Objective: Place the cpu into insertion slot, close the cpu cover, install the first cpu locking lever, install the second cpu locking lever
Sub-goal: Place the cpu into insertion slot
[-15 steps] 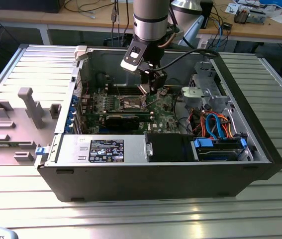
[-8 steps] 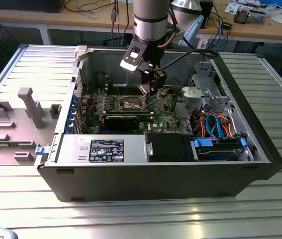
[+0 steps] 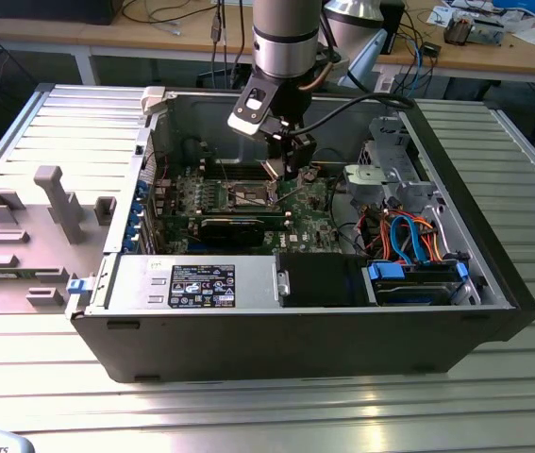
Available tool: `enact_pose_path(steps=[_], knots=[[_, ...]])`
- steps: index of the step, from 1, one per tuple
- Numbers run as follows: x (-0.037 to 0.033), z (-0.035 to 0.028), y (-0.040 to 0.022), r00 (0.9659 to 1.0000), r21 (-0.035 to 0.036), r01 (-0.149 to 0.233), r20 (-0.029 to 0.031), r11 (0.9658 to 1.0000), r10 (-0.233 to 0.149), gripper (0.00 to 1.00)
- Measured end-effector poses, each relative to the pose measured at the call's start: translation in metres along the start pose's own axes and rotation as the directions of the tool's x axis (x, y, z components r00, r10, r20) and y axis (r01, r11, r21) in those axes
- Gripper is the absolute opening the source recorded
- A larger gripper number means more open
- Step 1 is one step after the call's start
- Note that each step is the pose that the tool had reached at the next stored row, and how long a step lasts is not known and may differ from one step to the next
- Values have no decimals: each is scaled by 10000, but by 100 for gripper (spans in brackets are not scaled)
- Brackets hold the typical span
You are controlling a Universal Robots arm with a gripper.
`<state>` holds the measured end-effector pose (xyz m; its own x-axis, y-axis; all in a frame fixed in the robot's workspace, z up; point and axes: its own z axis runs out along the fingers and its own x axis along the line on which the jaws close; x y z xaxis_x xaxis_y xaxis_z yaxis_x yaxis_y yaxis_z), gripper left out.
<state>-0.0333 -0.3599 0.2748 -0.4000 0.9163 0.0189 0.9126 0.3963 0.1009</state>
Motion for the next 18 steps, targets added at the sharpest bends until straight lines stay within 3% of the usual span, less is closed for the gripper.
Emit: enact_pose_path(steps=[18], knots=[[0, 5, -1, 9996, -6, -290, 30, 9996, 290, 54]])
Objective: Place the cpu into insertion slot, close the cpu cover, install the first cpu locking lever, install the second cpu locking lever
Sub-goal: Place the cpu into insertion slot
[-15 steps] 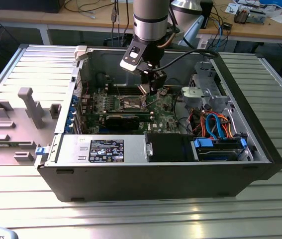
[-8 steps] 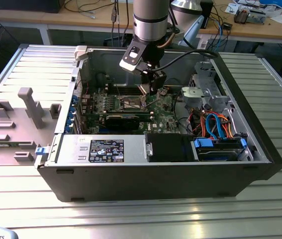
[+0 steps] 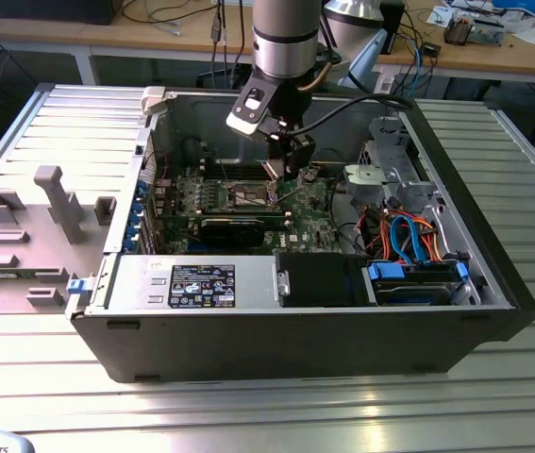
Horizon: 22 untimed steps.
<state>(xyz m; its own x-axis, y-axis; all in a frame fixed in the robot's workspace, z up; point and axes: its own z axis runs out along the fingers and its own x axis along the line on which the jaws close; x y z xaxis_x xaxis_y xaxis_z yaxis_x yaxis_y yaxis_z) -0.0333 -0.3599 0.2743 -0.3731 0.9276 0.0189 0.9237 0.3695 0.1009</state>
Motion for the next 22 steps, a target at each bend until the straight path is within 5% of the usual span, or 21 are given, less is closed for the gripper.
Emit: enact_pose_path(steps=[22], knots=[[0, 5, 0, 9997, -6, -261, 26, 9997, 261, 54]])
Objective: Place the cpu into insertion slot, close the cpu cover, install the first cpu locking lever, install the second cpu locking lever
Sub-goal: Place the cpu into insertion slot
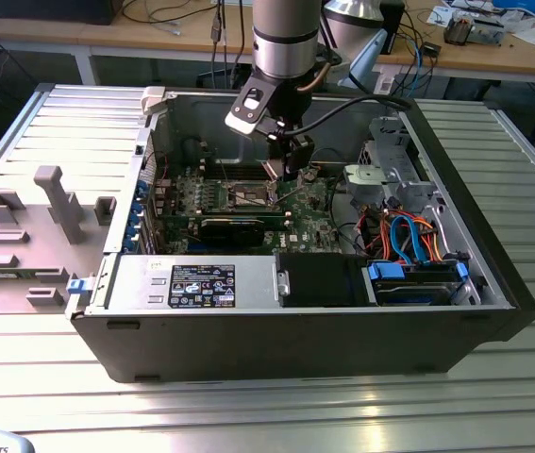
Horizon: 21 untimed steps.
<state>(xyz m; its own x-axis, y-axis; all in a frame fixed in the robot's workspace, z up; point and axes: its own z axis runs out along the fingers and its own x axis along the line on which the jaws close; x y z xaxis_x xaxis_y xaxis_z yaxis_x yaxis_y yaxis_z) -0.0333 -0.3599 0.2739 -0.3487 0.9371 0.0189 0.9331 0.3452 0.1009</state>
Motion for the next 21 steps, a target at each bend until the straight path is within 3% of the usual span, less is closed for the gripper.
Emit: enact_pose_path(steps=[18, 20, 21], knots=[[0, 5, 0, 9991, -9, -426, 44, 9991, 426, 54], [0, 7, -1, 9986, -9, -523, 65, 9986, 523, 54], [0, 9, -2, 9983, 8, -569, 124, 9984, 569, 54]])
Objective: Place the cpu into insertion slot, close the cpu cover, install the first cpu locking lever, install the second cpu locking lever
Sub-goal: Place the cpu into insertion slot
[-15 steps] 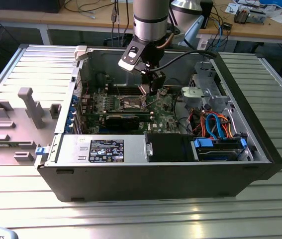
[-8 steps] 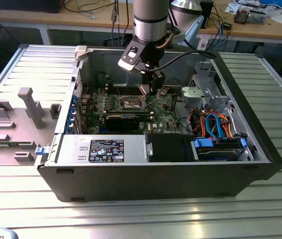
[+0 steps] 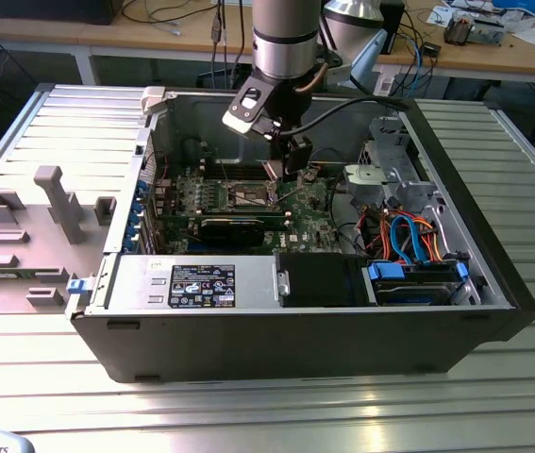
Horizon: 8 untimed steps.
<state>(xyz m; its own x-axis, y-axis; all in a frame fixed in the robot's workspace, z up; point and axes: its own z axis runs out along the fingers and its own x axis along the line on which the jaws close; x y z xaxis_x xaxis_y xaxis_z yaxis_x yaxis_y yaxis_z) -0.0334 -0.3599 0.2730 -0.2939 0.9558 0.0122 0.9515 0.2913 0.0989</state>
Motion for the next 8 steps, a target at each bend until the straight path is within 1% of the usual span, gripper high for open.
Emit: enact_pose_path(steps=[1, 2, 3, 4, 5, 6, 8], knots=[[0, 2, 0, 10000, 12, -56, 50, 10000, 56, 54], [0, 4, 0, 9998, 30, -132, 119, 9999, 132, 54], [-1, 5, 1, 9996, 41, -204, 170, 9998, 204, 54], [-1, 7, 1, 9995, 43, -253, 188, 9997, 252, 54], [-1, 9, 0, 9989, 48, -411, 224, 9991, 409, 54], [-1, 11, 0, 9981, 47, -560, 244, 9984, 558, 54], [-1, 14, 0, 9970, 46, -726, 270, 9973, 725, 54]])
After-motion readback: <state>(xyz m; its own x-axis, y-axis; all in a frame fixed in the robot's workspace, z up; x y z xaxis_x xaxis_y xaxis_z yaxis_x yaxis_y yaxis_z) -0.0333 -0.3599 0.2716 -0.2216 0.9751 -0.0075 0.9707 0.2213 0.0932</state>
